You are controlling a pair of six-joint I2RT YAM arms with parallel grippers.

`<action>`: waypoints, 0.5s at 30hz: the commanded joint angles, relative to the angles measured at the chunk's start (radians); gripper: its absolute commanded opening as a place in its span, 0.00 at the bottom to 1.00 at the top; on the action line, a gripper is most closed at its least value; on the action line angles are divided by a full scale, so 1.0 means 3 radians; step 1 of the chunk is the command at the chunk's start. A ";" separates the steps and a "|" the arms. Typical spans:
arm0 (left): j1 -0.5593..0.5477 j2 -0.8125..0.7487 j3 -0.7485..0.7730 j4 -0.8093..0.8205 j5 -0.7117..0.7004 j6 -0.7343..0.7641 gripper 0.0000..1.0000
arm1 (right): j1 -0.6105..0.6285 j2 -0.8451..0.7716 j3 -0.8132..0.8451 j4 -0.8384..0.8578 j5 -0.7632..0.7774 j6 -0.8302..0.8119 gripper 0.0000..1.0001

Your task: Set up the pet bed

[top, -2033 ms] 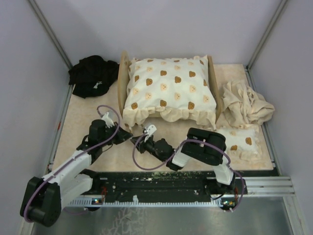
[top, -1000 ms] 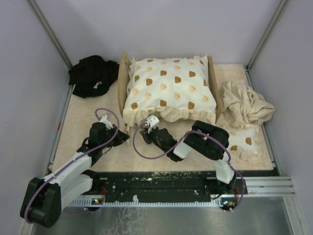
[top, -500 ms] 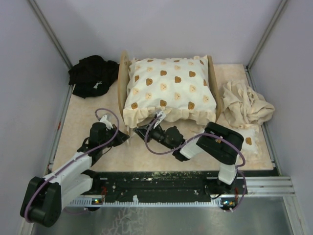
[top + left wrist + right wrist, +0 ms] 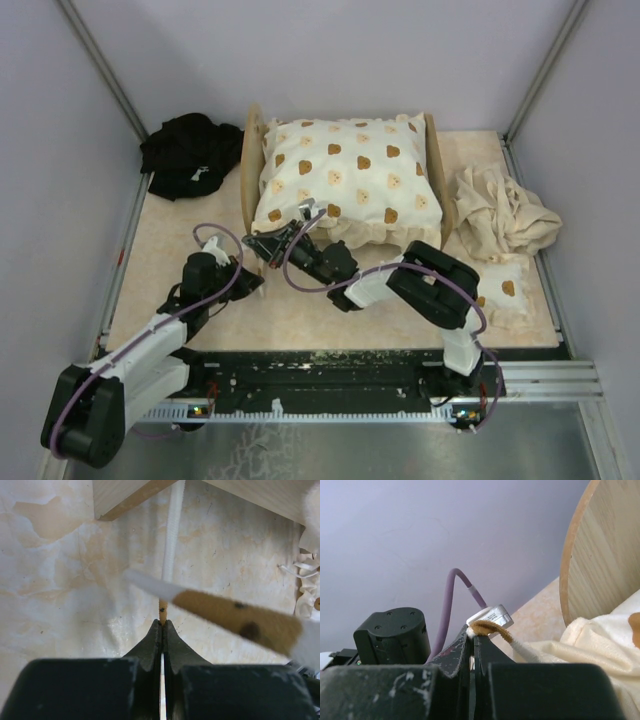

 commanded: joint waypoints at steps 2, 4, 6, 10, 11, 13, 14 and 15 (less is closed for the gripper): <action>0.0018 -0.0104 0.0018 0.0020 0.0042 0.0005 0.00 | -0.0022 0.0113 0.0106 0.0003 0.0047 -0.0035 0.00; 0.0018 -0.0155 0.0048 -0.0022 0.0073 -0.0004 0.00 | -0.0022 0.0178 0.0023 -0.0081 0.0061 -0.0109 0.00; 0.0018 -0.0208 0.0079 -0.0061 0.0101 -0.0035 0.00 | -0.0022 0.0228 -0.0087 -0.0131 0.0115 -0.0200 0.00; 0.0018 -0.0240 0.0111 -0.0104 0.0171 -0.0118 0.00 | -0.0022 0.0271 -0.0283 -0.0060 0.0229 -0.0335 0.02; 0.0018 -0.0231 0.0121 -0.0120 0.0186 -0.0141 0.00 | -0.0026 0.0261 -0.0292 -0.0094 0.0230 -0.0375 0.05; 0.0020 -0.0206 0.0137 -0.0146 0.0190 -0.0189 0.00 | -0.0025 0.0212 -0.0285 -0.0209 0.0210 -0.0445 0.12; 0.0023 -0.0188 0.0146 -0.0157 0.0191 -0.0213 0.00 | -0.0027 0.0169 -0.0286 -0.0266 0.0208 -0.0497 0.16; 0.0027 -0.0181 0.0155 -0.0164 0.0195 -0.0240 0.00 | -0.0027 0.0120 -0.0290 -0.0306 0.0209 -0.0558 0.19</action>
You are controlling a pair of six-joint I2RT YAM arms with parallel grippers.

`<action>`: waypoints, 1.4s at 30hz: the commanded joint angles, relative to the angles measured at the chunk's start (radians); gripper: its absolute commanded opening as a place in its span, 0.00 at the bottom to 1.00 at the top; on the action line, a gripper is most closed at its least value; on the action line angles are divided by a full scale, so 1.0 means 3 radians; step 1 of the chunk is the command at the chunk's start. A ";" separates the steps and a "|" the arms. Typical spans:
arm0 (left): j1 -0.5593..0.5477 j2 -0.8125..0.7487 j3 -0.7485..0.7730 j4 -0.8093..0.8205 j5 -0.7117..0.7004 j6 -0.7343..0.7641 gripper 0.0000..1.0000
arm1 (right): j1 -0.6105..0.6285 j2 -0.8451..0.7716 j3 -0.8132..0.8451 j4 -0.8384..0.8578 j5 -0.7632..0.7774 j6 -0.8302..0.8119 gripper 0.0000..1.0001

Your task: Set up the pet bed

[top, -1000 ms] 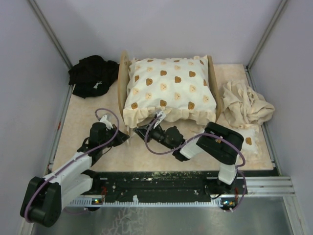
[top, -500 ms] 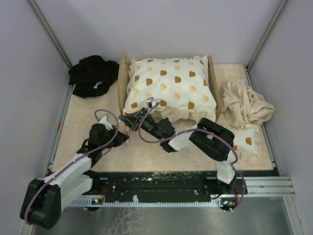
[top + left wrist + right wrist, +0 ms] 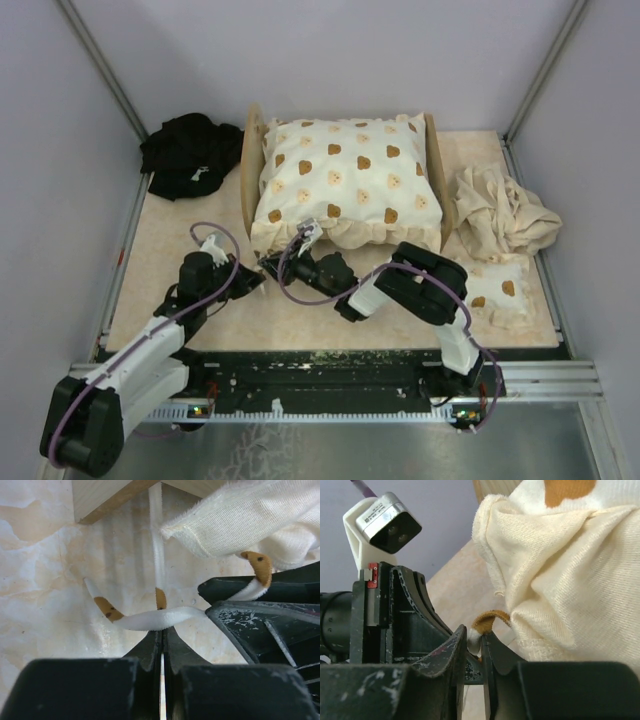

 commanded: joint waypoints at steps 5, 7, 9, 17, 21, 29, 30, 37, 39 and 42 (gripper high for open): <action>0.0048 0.0001 0.0239 -0.0245 0.0090 -0.0311 0.00 | -0.0028 -0.0560 -0.0118 -0.0445 0.0077 -0.0962 0.38; 0.0056 -0.0008 0.0343 -0.0371 0.0068 -0.0379 0.00 | -0.0040 -0.0726 -0.0194 -0.0659 -0.0006 -0.1361 0.41; 0.0059 0.0002 0.0482 -0.0522 0.0044 -0.0427 0.00 | -0.0052 -0.0864 -0.0341 -0.0694 -0.0067 -0.1692 0.43; 0.0064 0.0003 0.0725 -0.0735 0.0072 -0.0642 0.00 | -0.0055 -0.1543 -0.0710 -0.1327 -0.0518 -0.3141 0.48; 0.0069 0.0040 0.0839 -0.0833 0.0102 -0.0740 0.00 | 0.0038 -0.1547 -0.0734 -0.1743 -0.0787 -0.4514 0.46; 0.0072 0.0045 0.0880 -0.0861 0.0244 -0.1004 0.00 | 0.0492 -0.0729 -0.0715 -0.0769 -0.0281 -0.5824 0.47; 0.0069 0.0051 0.0886 -0.0882 0.0239 -0.1017 0.00 | 0.0541 -0.0636 -0.0697 -0.0667 -0.0256 -0.5998 0.47; 0.0069 0.0058 0.0937 -0.0991 0.0212 -0.1051 0.00 | 0.0738 -0.0286 -0.0369 -0.0855 -0.0130 -0.6990 0.49; 0.0069 0.0059 0.0947 -0.0994 0.0212 -0.1059 0.00 | 0.0774 -0.0199 -0.0255 -0.0962 -0.0051 -0.7304 0.50; 0.0069 0.0064 0.0965 -0.0998 0.0220 -0.1055 0.00 | 0.0800 -0.0062 -0.0080 -0.1181 0.0066 -0.7752 0.52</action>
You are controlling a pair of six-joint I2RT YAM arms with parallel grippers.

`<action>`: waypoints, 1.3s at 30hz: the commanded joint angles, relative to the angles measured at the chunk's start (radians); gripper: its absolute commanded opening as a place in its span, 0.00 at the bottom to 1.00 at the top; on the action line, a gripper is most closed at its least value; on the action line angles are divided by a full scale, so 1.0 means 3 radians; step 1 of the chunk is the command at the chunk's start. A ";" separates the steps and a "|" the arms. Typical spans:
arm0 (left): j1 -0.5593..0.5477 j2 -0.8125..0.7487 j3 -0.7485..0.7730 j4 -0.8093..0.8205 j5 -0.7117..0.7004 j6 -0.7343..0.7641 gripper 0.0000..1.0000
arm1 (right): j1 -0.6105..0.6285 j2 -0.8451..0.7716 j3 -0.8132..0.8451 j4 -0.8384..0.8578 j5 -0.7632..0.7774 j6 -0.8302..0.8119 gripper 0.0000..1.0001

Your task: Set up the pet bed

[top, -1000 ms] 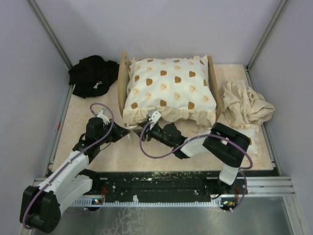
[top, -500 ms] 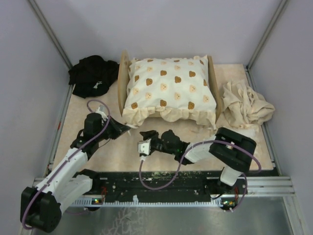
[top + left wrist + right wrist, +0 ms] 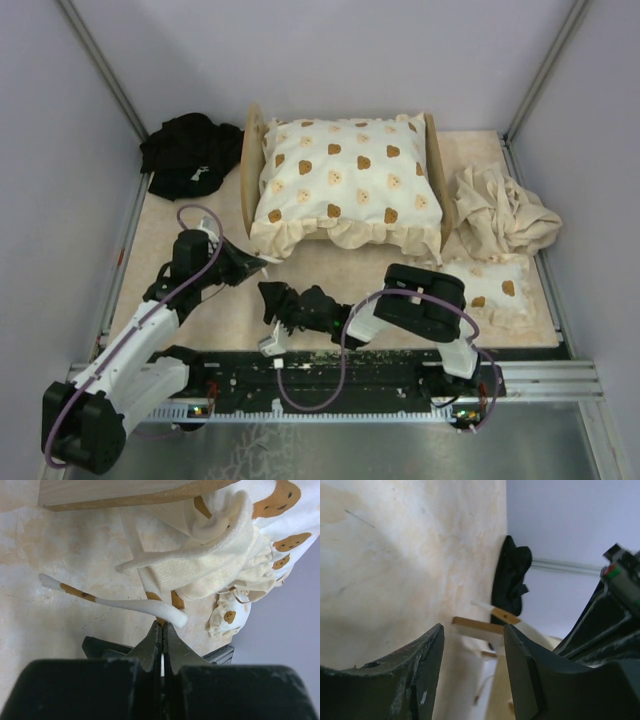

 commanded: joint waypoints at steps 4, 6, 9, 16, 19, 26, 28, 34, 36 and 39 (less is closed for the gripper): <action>0.0010 -0.0011 0.0130 -0.0029 0.0091 -0.0021 0.00 | 0.0075 0.0385 0.0583 -0.0295 0.0451 -0.1202 0.52; 0.0010 -0.0010 0.0121 -0.0022 0.0105 -0.0032 0.00 | 0.0062 0.0495 0.0680 -0.0286 0.0523 -0.1300 0.52; 0.0013 -0.0019 0.0119 -0.0022 0.0107 -0.0028 0.00 | 0.0048 0.0614 0.0789 -0.0205 0.0618 -0.1396 0.53; 0.0010 -0.0037 0.0120 -0.0025 0.0068 -0.0031 0.00 | 0.0033 0.0776 0.0856 0.0094 0.0755 -0.1563 0.54; 0.0010 -0.0013 0.0122 -0.0027 0.0080 -0.0031 0.00 | 0.0014 0.0831 0.0946 0.0161 0.0856 -0.1611 0.54; 0.0015 0.0000 0.0109 -0.0029 0.0079 -0.0038 0.00 | -0.0046 0.0929 0.1102 0.0207 0.1028 -0.1688 0.51; 0.0017 -0.0005 0.0114 -0.0034 0.0077 -0.0030 0.00 | -0.0052 0.0939 0.1133 0.0215 0.1060 -0.1691 0.44; 0.0017 -0.0007 0.0124 -0.0040 0.0078 -0.0019 0.00 | -0.0052 0.0926 0.1182 0.0209 0.1048 -0.1653 0.00; 0.0016 -0.0006 0.0132 -0.0039 0.0070 0.0005 0.00 | -0.0045 0.0903 0.1133 0.0225 0.1005 -0.1621 0.00; 0.0018 -0.0006 0.0127 -0.0014 0.0079 0.0069 0.00 | -0.0003 0.0789 0.1001 0.0142 0.0897 -0.1395 0.00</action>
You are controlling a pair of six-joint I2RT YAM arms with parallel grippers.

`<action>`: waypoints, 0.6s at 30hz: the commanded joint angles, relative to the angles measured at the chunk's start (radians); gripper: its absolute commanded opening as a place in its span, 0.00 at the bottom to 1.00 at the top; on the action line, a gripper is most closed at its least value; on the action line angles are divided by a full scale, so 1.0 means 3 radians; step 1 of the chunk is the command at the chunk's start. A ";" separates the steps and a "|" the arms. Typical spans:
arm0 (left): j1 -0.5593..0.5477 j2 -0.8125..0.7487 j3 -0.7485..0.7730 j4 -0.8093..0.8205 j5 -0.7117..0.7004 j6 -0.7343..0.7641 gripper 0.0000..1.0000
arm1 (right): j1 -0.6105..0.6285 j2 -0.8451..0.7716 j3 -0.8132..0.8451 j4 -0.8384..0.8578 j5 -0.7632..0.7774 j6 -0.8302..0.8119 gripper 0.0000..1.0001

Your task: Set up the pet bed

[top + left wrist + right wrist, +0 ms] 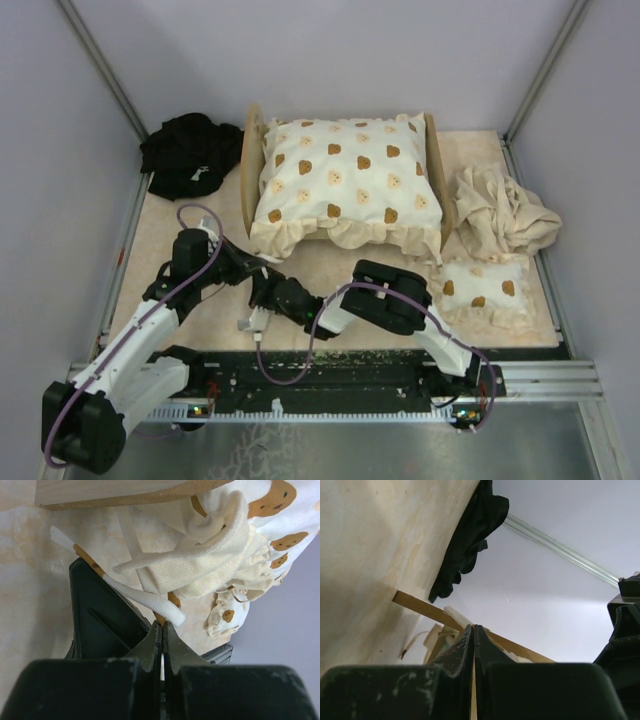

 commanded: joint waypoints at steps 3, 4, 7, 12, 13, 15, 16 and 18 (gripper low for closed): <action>0.0017 -0.0009 0.0059 0.0106 0.0129 0.0157 0.00 | 0.0107 -0.0285 -0.0198 -0.0196 -0.0244 0.0731 0.00; 0.0016 -0.0006 0.0051 0.0115 0.0141 0.0167 0.00 | 0.0129 -0.0350 -0.0230 -0.0280 -0.0294 0.0920 0.00; 0.0016 0.0015 0.0040 0.0097 0.0171 0.0170 0.00 | 0.0168 -0.0457 -0.0367 -0.0448 -0.0407 0.1149 0.00; 0.0016 0.0041 0.0036 0.0083 0.0154 0.0117 0.00 | 0.0177 -0.0384 -0.0402 -0.0351 -0.0284 0.0998 0.00; 0.0017 0.0043 0.0032 0.0079 0.0150 0.0102 0.00 | 0.0177 -0.0364 -0.0384 -0.0324 -0.0213 0.0937 0.00; 0.0016 0.0049 0.0036 0.0074 0.0149 0.0079 0.00 | 0.0177 -0.0306 -0.0345 -0.0276 -0.0072 0.0779 0.24; 0.0016 0.0051 0.0034 0.0076 0.0151 0.0071 0.00 | 0.0177 -0.0270 -0.0337 -0.0232 -0.0008 0.0675 0.37; 0.0016 0.0047 0.0038 0.0068 0.0156 0.0070 0.00 | 0.0177 -0.0200 -0.0344 -0.0039 0.0061 0.0453 0.51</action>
